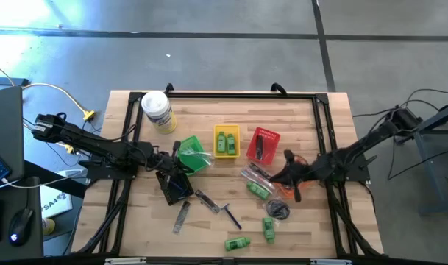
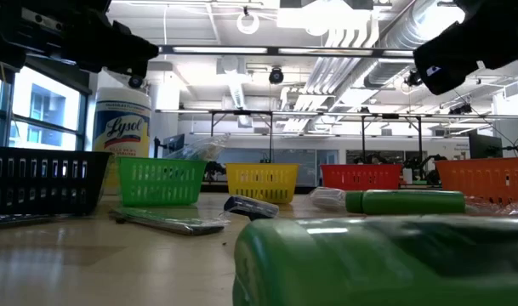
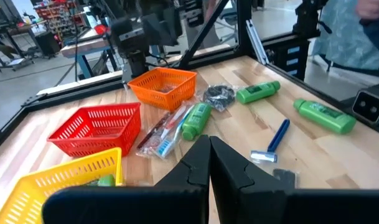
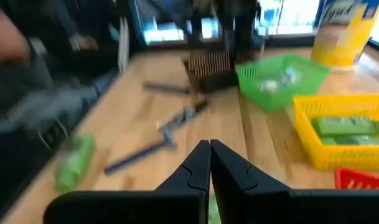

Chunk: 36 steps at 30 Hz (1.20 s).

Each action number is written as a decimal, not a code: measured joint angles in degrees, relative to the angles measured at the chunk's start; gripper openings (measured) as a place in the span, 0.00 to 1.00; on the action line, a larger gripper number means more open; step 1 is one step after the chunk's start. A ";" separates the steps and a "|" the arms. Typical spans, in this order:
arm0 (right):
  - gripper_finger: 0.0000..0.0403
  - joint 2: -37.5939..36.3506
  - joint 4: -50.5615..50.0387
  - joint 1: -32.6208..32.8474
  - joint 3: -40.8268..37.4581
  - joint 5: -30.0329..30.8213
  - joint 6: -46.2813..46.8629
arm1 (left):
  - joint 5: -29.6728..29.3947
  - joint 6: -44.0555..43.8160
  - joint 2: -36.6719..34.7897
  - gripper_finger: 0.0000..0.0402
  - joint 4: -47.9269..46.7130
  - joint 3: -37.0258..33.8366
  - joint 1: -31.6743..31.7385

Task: Pick & Place Travel size toiletries
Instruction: Put the black hairbrush into the orange bin

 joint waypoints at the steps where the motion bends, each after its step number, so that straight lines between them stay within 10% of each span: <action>1: 0.01 1.77 -3.35 1.07 2.07 1.15 -0.14 | -0.02 0.03 -0.01 0.00 -0.45 0.00 0.00; 15: 0.03 24.81 -35.24 5.56 28.30 -2.83 6.46 | -0.71 0.05 0.01 0.00 -1.59 -0.01 0.00; 28: 0.38 31.35 -50.57 3.86 33.36 -14.80 11.51 | -0.73 0.04 0.01 0.00 -1.61 -0.01 0.00; 36: 0.42 33.72 -51.26 3.92 33.36 -17.81 13.42 | -0.76 0.02 0.01 0.00 -1.59 -0.01 0.00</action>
